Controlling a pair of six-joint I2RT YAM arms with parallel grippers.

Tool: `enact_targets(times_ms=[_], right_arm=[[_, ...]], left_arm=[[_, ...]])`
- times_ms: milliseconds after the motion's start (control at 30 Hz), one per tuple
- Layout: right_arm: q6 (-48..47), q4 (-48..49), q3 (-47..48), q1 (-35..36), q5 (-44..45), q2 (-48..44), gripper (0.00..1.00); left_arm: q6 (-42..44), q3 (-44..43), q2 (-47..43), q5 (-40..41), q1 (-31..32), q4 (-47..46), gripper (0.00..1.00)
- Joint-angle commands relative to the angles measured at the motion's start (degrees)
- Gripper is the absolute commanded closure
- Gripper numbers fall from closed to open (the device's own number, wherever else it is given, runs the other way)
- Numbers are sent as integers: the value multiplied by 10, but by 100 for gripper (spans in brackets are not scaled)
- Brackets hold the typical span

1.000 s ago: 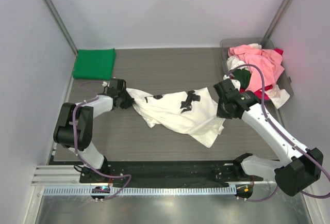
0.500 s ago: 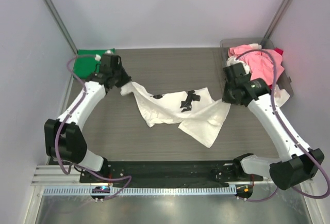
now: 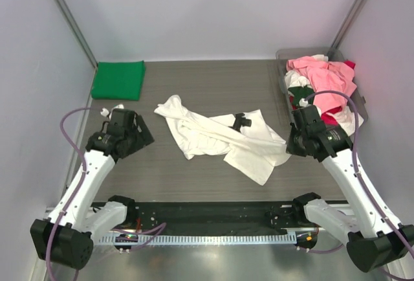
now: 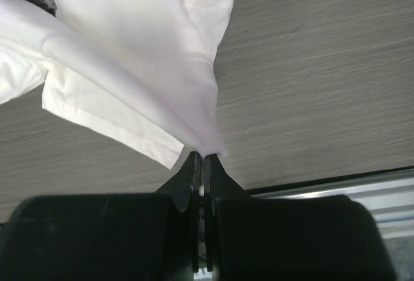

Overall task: Fold and stack the t-shirts
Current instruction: Flatten the tshirt out

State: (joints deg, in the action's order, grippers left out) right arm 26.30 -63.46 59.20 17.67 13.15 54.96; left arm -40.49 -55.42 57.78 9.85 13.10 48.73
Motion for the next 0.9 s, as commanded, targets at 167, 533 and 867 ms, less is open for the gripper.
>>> enact_targets(times_ms=[167, 533, 867], right_arm=[[3, 12, 0, -2, -62, 5, 99], [-8, 36, -7, -1, -56, 46, 99], [-17, 50, -13, -1, -64, 83, 99]], left_arm=[[-14, 30, 20, -35, -2, -108, 18], [78, -332, 448, -67, 3, -139, 26], [135, -622, 729, -76, 28, -52, 28]])
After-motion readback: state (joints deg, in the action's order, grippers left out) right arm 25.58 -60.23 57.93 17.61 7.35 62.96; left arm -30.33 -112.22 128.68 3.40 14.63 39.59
